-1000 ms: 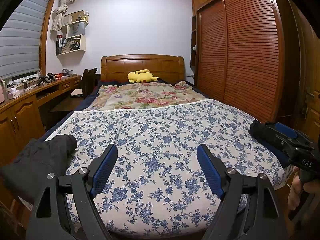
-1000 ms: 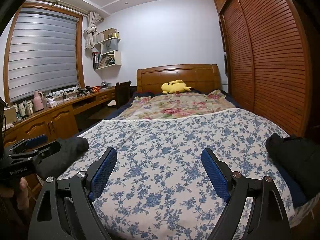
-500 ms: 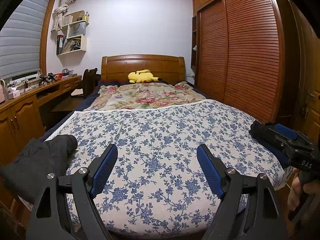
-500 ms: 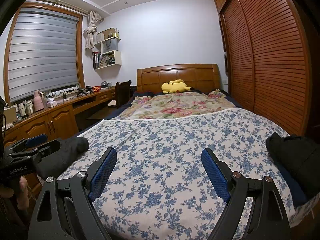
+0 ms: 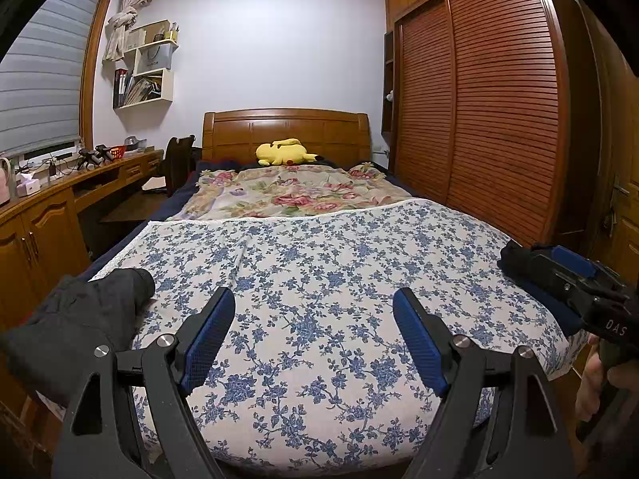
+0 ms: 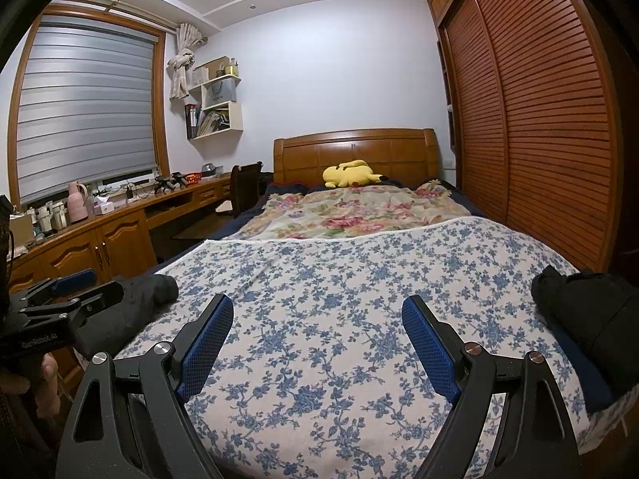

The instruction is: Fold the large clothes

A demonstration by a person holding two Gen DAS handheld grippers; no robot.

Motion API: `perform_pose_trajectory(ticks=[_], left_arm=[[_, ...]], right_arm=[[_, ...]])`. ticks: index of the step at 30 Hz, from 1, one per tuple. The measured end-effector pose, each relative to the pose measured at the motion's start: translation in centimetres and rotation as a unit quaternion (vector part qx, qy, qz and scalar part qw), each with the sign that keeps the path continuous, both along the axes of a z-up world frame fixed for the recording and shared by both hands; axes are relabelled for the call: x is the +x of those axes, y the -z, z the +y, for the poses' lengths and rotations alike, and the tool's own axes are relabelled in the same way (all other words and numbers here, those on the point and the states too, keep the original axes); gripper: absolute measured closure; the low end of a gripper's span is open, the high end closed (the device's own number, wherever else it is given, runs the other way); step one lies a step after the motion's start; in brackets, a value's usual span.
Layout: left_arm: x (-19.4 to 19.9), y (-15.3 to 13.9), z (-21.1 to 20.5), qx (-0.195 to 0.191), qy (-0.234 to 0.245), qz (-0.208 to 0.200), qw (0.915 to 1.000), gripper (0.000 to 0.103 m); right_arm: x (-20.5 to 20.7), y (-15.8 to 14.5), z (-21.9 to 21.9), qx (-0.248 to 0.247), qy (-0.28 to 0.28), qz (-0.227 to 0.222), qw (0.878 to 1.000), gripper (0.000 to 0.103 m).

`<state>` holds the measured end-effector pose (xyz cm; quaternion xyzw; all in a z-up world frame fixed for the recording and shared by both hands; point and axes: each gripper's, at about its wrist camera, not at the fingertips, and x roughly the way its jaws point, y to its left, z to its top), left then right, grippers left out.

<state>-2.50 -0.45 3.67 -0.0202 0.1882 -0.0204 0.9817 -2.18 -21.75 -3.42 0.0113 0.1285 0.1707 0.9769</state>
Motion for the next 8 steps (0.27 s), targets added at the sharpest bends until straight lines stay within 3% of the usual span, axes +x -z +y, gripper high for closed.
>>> perform_pose_trajectory(ticks=[8], left_arm=[[-0.05,0.09,0.1,0.0,0.0,0.0,1.0,0.021]], right_arm=[[0.01,0.0,0.06,0.001,0.0,0.0,1.0,0.016]])
